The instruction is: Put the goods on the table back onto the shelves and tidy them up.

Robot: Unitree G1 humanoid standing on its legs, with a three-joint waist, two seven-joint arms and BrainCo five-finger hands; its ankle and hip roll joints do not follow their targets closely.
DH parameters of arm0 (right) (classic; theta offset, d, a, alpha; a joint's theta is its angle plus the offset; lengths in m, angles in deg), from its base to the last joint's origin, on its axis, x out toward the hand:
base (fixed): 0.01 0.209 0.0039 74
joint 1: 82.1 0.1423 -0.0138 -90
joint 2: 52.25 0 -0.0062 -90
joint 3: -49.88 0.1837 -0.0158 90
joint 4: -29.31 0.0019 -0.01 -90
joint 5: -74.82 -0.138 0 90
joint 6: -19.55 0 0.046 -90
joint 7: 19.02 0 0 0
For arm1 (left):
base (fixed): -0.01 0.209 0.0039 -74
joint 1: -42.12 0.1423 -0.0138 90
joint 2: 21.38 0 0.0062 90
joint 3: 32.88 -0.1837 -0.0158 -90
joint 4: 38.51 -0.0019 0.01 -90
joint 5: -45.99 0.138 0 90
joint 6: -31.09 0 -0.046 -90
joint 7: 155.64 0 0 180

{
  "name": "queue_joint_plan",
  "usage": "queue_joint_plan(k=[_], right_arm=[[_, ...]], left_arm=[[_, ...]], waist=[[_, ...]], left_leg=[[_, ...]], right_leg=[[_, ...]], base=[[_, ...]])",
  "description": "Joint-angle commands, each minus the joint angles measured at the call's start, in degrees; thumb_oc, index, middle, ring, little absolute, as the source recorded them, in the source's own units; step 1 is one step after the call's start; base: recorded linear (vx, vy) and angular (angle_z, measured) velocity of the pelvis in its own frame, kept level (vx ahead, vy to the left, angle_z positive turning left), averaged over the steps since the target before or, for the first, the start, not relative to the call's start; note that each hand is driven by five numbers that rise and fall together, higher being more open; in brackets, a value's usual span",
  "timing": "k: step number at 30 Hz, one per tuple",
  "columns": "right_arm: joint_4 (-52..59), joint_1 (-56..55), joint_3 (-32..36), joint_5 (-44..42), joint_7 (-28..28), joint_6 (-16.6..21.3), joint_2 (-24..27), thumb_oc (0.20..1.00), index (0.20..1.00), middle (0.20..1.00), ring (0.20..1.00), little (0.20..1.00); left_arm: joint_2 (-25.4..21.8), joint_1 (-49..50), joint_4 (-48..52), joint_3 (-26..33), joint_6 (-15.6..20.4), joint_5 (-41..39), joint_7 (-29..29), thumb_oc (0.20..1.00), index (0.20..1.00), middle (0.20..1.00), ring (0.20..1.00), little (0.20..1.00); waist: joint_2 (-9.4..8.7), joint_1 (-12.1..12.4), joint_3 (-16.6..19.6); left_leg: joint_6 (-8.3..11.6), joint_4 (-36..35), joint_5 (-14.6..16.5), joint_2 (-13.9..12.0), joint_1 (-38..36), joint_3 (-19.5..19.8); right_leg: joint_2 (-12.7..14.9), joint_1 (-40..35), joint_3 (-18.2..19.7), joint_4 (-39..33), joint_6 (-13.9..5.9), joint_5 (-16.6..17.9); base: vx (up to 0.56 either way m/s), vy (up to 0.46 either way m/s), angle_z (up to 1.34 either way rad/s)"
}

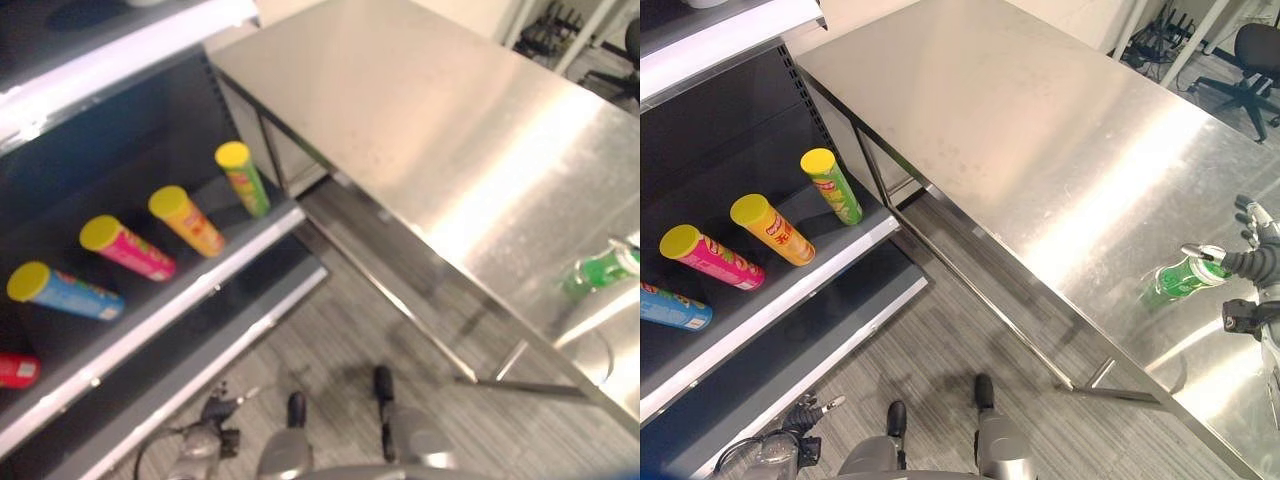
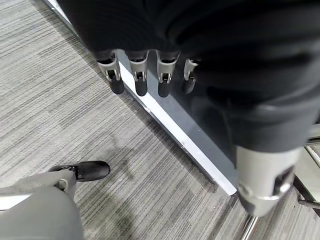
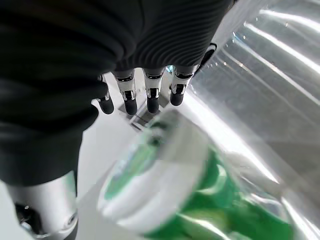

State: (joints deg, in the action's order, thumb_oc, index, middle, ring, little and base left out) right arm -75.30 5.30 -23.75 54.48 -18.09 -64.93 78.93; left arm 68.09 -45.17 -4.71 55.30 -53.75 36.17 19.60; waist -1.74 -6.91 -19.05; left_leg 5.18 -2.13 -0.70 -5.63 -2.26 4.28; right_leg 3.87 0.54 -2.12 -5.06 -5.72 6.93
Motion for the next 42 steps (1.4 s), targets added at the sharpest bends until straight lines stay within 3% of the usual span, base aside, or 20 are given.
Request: queue_joint_plan(k=[1, 7, 14, 23, 33, 42], right_arm=[[1.33, 1.47, 1.99, -1.42, -0.44, 2.45, 1.33, 1.0, 1.0, 1.0, 1.0, 1.0], [5.48, -8.74, 5.48, 3.05, 3.76, 2.64, 4.06, 1.0, 1.0, 1.0, 1.0, 1.0], [5.68, -10.77, 4.15, 6.23, 4.8, 2.26, 5.13, 1.0, 1.0, 1.0, 1.0, 1.0], [3.34, -4.49, 0.03, 11.02, 0.09, 1.48, 1.86, 1.0, 1.0, 1.0, 1.0, 1.0], [2.85, -3.01, 4.37, 15.87, -6.7, 1.32, -0.19, 1.0, 1.0, 1.0, 1.0, 1.0], [2.43, 1.31, 0.29, 13.6, -5.61, 1.59, -0.3, 1.0, 1.0, 1.0, 1.0, 1.0]], left_arm=[[-3.44, -0.55, -0.31, 0.79, 1.47, 1.82, -0.05, 1.0, 1.0, 1.0, 1.0, 1.0], [-2.7, 0.02, 0.1, 0.76, 1.98, 2.67, 0.76, 1.0, 1.0, 1.0, 1.0, 1.0], [-2.73, 0.08, 1.36, 0.37, 2.11, 3.08, 0.91, 1.0, 1.0, 1.0, 1.0, 1.0], [-3.0, -1.04, 1.82, 0.03, 2.04, 2.55, -0.04, 1.0, 1.0, 1.0, 1.0, 1.0], [-2.29, -0.53, 0.84, 0.57, 1.53, 2.91, -1.22, 1.0, 1.0, 1.0, 1.0, 1.0], [-2.45, -0.98, 1.09, -0.18, 1.54, 2.66, -1.0, 1.0, 1.0, 1.0, 1.0, 1.0]], waist=[[-2.58, 0.78, 2.93], [-2.49, -0.62, 3.0], [-2.64, -0.83, 3.02], [-2.18, -0.2, 2.76], [-1.85, 0.27, 2.49], [-2.06, 1.1, 2.4]], left_leg=[[3.37, 7.26, 8.22, -2.56, 0.86, -3.69], [3.24, 5.96, 8.16, -2.45, 0.33, -5.14], [3.11, 5.9, 8.43, -2.45, 0.16, -5.88], [2.71, 5.95, 8.56, -2.3, 0.4, -5.9], [2.38, 6.21, 8.72, -2.21, 0.76, -5.35], [2.42, 6.52, 8.79, -2.33, 0.86, -5.09]], right_leg=[[4.29, 0.46, 0.28, 9.75, -4.24, -13.73], [5.29, 0.91, 0.79, 9.54, -5.05, -13.02], [5.58, 1.14, 1.42, 9.27, -5.34, -12.69], [5.75, 1.23, 1.47, 8.94, -5.36, -12.55], [5.65, 1.14, 1.09, 9.21, -5.18, -13.07], [5.6, 0.85, 0.67, 9.23, -5.04, -13.22]], base=[[0.04, 0.02, 0.0], [0.02, 0.025, 0.01], [0.0, 0.009, -0.08], [0.0, 0.001, -0.02], [0.0, 0.0, 0.0], [0.0, 0.0, 0.0]])
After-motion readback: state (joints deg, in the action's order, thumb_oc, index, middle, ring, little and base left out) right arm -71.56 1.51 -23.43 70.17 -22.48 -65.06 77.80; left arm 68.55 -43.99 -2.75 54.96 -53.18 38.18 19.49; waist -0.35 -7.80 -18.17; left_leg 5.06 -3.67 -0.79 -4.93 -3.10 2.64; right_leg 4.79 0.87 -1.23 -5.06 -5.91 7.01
